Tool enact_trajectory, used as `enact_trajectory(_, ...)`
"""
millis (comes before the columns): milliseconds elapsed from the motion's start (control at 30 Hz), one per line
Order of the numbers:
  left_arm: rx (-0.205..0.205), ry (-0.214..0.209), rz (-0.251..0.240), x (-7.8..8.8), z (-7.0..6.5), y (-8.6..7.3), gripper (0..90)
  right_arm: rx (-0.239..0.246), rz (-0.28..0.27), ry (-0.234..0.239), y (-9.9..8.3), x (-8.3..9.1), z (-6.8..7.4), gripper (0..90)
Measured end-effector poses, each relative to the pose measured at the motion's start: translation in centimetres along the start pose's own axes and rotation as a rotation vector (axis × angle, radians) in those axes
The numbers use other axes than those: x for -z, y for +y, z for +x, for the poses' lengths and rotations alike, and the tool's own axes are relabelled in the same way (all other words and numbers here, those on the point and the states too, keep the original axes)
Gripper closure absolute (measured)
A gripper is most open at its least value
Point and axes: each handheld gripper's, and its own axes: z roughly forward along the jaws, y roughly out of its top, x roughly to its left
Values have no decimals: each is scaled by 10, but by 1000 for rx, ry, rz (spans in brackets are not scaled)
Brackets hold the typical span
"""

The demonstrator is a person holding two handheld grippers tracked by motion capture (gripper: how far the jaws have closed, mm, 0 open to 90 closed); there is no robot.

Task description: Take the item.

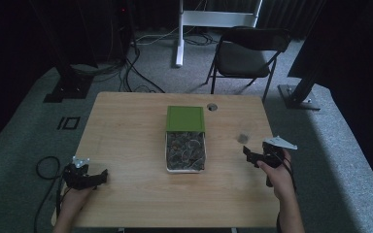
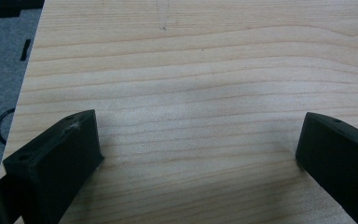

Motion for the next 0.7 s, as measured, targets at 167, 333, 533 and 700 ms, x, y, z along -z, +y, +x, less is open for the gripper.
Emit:
enact_trajectory(167, -2, 0, 2, 0, 0, 0, 3, -14, 3, 15, -11, 1, 2, 133)
enact_trajectory(333, -2, 0, 0, 0, 0, 0, 3, -12, 11, 30, -22, 2, 4, 133)
enact_trajectory(533, -2, 0, 0, 0, 0, 0, 3, -8, 17, 27, -33, 3, 5, 134)
enact_trajectory(700, -2, 0, 1, 0, 0, 0, 3, 25, 22, 44, -44, 4, 8, 138)
